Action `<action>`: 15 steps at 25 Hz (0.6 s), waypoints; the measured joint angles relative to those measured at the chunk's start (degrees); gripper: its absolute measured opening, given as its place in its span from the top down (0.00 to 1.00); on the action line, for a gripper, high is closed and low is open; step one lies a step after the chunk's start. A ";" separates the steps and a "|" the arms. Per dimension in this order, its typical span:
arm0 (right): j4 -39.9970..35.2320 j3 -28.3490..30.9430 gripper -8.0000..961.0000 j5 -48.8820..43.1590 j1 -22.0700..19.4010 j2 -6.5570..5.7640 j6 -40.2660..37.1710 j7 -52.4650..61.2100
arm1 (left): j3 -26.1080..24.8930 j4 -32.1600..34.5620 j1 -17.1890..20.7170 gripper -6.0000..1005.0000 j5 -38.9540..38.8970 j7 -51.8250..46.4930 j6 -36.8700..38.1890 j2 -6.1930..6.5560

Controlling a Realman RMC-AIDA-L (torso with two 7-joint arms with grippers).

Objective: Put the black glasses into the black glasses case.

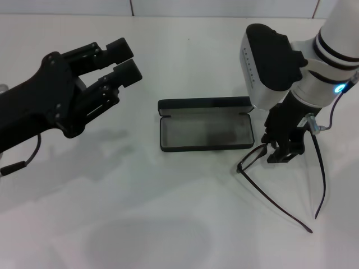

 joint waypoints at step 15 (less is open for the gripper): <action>-7.17 3.17 0.83 1.93 -5.13 -0.13 -2.72 1.87 | 0.00 -0.17 -0.15 0.68 -0.04 0.02 0.04 0.00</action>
